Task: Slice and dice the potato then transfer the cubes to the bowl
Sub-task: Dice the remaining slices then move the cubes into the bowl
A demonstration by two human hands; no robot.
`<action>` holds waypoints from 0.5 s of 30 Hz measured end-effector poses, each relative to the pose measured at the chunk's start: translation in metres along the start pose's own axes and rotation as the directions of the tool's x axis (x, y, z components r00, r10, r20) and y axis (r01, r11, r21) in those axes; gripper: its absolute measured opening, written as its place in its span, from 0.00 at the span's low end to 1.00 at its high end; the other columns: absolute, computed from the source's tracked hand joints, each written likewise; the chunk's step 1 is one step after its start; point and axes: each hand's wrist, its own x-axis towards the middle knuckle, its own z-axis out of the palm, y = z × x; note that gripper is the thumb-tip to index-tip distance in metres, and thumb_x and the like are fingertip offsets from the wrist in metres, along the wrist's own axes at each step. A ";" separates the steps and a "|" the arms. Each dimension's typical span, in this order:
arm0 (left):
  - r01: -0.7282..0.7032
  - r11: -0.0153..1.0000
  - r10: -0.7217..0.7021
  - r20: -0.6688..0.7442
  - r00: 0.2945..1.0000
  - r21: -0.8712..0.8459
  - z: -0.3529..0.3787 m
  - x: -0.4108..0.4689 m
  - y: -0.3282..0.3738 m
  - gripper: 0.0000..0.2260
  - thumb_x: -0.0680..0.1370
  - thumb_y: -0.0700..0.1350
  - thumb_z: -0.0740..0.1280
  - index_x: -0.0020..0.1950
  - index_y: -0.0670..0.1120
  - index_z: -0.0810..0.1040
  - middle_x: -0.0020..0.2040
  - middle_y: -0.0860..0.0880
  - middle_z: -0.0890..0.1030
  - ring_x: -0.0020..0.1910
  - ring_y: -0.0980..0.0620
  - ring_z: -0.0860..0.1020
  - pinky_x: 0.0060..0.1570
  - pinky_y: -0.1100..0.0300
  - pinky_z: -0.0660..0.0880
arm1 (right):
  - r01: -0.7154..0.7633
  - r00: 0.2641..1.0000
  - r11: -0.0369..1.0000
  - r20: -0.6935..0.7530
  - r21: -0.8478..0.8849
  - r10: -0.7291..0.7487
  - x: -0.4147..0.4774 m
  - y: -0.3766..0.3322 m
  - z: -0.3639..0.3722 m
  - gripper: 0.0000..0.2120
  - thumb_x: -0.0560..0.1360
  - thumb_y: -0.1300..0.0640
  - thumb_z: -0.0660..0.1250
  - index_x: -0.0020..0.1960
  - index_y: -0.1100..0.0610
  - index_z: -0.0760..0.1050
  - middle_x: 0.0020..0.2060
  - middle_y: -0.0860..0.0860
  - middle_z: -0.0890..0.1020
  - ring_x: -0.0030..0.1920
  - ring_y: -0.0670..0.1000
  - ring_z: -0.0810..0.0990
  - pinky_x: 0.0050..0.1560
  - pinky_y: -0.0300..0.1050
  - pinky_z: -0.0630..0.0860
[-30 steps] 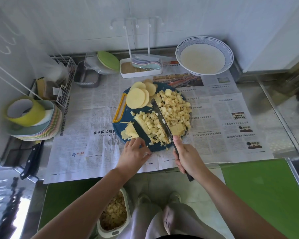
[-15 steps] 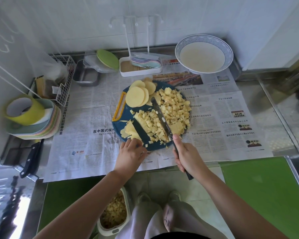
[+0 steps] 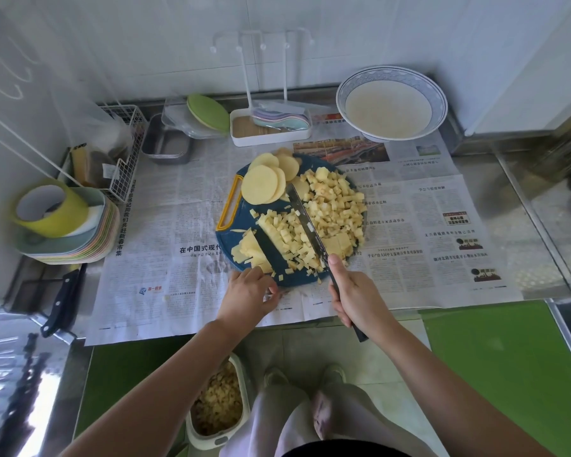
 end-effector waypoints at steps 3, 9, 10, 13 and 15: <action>-0.007 1.000 0.008 -0.034 0.999 0.012 -0.002 0.003 -0.001 0.11 0.60 0.37 0.80 0.33 0.46 0.80 0.32 0.50 0.75 0.30 0.50 0.75 0.37 0.55 0.74 | 0.006 1.000 1.000 0.005 0.014 -0.006 -0.001 0.000 -0.001 0.32 0.74 0.32 0.49 0.31 0.60 0.66 0.20 0.52 0.65 0.20 0.50 0.64 0.26 0.44 0.64; 0.067 0.997 -0.061 -0.130 0.990 0.042 -0.008 0.011 -0.012 0.09 0.63 0.37 0.80 0.34 0.44 0.80 0.33 0.48 0.76 0.31 0.47 0.76 0.37 0.55 0.72 | 0.012 1.000 0.999 0.000 0.030 -0.012 -0.001 0.001 -0.005 0.32 0.74 0.32 0.48 0.32 0.60 0.66 0.22 0.53 0.64 0.21 0.51 0.63 0.26 0.44 0.64; 0.062 0.997 -0.054 -0.135 0.989 0.053 -0.007 0.012 -0.012 0.09 0.63 0.37 0.80 0.34 0.44 0.80 0.33 0.48 0.76 0.31 0.47 0.76 0.37 0.55 0.72 | 0.013 1.000 1.000 -0.002 0.029 -0.013 -0.001 0.002 -0.006 0.32 0.74 0.33 0.48 0.32 0.60 0.66 0.22 0.53 0.64 0.21 0.51 0.63 0.26 0.44 0.64; 0.070 0.996 -0.060 -0.150 0.987 0.063 -0.007 0.015 -0.010 0.10 0.63 0.37 0.80 0.34 0.44 0.80 0.33 0.48 0.76 0.31 0.47 0.76 0.38 0.55 0.72 | 0.014 1.000 0.999 -0.007 0.036 -0.014 0.000 0.005 -0.007 0.31 0.76 0.33 0.49 0.32 0.60 0.66 0.23 0.55 0.65 0.21 0.51 0.64 0.26 0.44 0.64; 0.082 0.995 -0.070 -0.168 0.983 0.065 -0.008 0.016 -0.008 0.10 0.62 0.36 0.80 0.33 0.44 0.80 0.33 0.48 0.76 0.31 0.47 0.76 0.39 0.54 0.71 | 0.010 1.000 0.999 -0.010 0.040 -0.009 0.000 0.006 -0.008 0.31 0.76 0.33 0.49 0.33 0.60 0.66 0.24 0.55 0.65 0.21 0.50 0.64 0.26 0.44 0.65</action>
